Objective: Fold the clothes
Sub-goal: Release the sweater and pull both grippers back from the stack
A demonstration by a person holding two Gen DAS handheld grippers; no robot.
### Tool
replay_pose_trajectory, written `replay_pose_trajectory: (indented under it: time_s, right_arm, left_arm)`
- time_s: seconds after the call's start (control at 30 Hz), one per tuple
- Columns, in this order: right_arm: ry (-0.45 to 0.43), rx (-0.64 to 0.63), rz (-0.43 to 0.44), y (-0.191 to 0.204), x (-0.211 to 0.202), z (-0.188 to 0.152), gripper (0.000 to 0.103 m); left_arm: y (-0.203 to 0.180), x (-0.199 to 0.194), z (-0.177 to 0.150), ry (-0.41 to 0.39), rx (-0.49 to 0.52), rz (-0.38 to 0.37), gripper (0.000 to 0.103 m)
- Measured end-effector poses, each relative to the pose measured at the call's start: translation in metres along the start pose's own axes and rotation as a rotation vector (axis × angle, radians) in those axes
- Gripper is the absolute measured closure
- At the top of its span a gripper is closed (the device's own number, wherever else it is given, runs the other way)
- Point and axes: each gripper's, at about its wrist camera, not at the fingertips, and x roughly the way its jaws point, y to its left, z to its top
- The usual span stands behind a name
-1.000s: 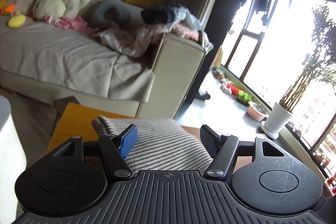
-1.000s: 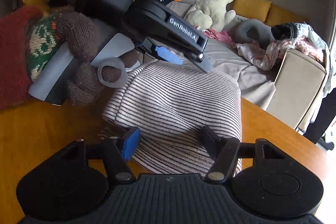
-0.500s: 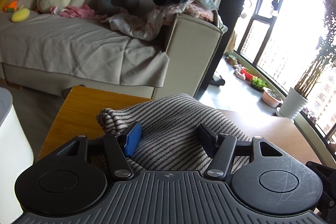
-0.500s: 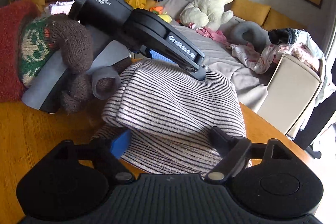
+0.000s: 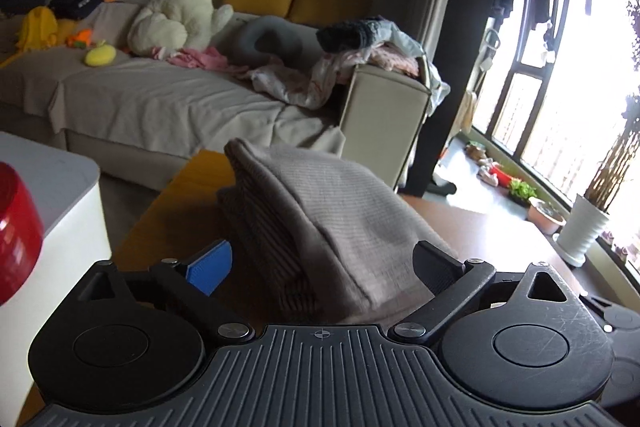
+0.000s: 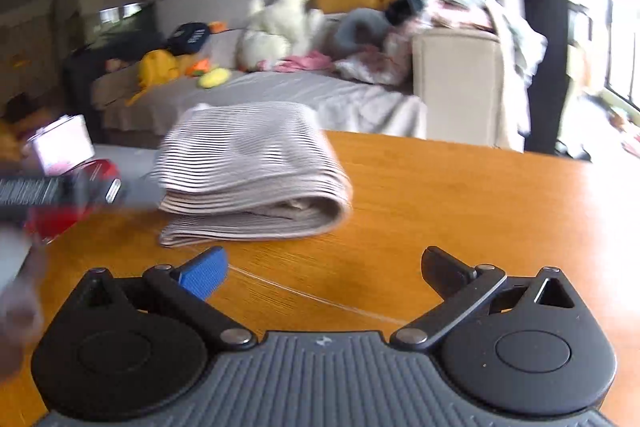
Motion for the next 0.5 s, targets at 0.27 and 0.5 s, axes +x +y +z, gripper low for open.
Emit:
replay_pose_trajectory:
  time_s: [0.27,0.5]
  right_arm:
    - [0.175,0.009,-0.138,-0.024,0.017,-0.001,0.0]
    - [0.19,-0.058,-0.102,-0.018,0.027,0.0,0.0]
  left_arm:
    - [-0.041,0.001,-0.051,0.149,-0.007,0.082,0.0]
    - [-0.043,0.009,-0.05,0.149,0.008,0.157,0.0]
